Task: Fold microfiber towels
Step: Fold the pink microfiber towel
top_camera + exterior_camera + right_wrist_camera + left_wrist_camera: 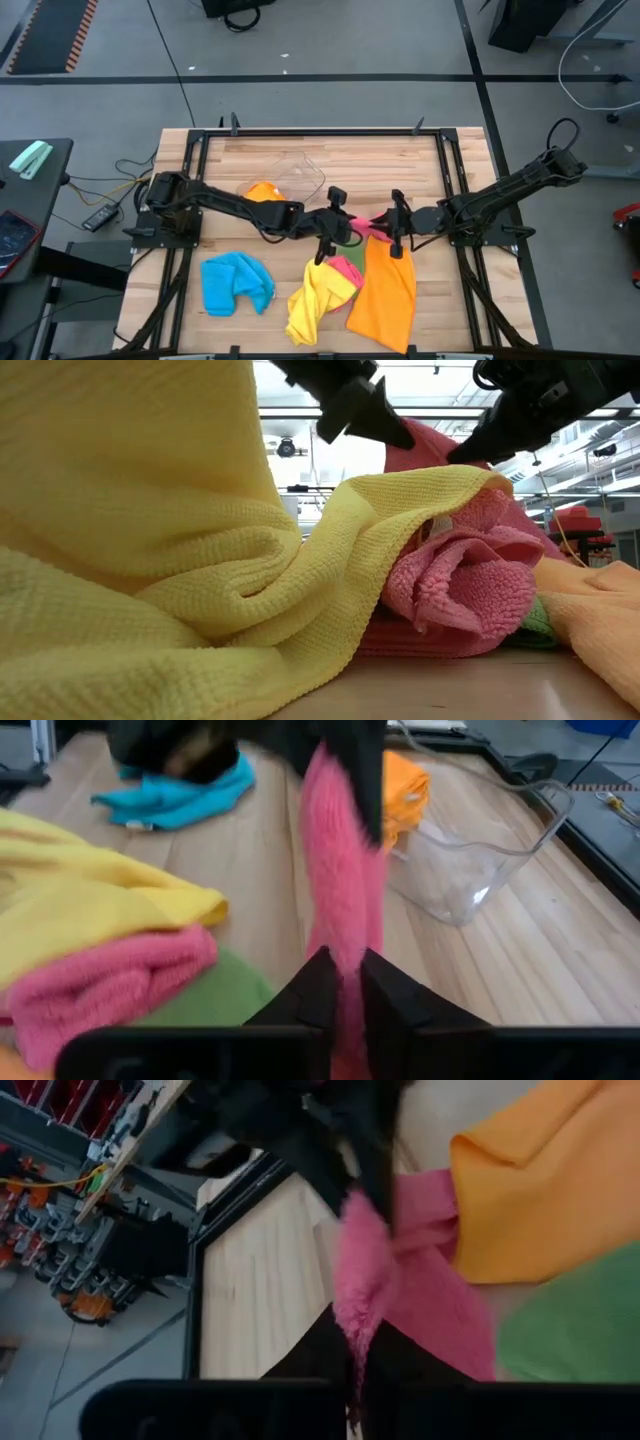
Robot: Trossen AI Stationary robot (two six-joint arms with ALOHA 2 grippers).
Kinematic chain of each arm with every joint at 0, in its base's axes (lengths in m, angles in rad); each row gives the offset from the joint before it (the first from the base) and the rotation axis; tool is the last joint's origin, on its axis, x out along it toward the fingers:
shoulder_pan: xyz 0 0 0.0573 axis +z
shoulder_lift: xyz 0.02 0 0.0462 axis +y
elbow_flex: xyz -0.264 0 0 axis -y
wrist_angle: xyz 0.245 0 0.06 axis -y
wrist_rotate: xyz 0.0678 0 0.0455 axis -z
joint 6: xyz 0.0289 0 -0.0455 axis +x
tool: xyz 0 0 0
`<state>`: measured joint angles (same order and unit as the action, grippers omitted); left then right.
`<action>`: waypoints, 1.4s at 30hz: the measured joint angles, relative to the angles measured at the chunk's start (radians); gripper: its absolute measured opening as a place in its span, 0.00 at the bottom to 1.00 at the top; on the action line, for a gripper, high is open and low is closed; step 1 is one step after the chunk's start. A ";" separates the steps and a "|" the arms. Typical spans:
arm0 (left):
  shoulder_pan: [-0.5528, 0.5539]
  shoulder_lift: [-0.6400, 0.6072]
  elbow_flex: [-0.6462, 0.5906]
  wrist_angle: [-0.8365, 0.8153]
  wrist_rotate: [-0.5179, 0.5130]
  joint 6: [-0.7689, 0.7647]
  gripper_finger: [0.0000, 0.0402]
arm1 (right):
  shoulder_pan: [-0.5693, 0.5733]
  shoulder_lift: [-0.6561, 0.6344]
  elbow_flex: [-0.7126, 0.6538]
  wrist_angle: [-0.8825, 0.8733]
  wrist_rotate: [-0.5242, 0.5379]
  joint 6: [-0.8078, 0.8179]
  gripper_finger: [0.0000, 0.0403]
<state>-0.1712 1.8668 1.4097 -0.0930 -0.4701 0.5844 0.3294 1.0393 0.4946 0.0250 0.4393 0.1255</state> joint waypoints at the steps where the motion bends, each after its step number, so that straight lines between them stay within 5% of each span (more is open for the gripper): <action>1: 0.000 0.000 0.019 -0.028 -0.005 -0.004 0.02 | 0.000 0.000 0.000 -0.011 0.000 -0.005 0.15; 11: 0.061 0.000 0.296 -0.468 0.051 -0.150 0.02 | 0.001 -0.038 0.034 -0.092 0.001 -0.005 0.35; 22: 0.096 -0.001 0.522 -0.801 0.073 -0.232 0.02 | 0.010 -0.036 0.055 -0.101 0.024 -0.099 0.38; 29: 0.077 -0.001 0.532 -1.015 0.099 -0.317 0.04 | 0.014 0.100 0.034 -0.004 0.024 -0.101 0.38; 42: 0.020 -0.001 0.505 -1.083 0.145 -0.418 0.05 | 0.009 0.386 0.028 0.192 0.024 -0.179 0.44</action>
<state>-0.1513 1.8660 1.9152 -1.1764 -0.3248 0.1669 0.3389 1.4251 0.5224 0.2174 0.4628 -0.0536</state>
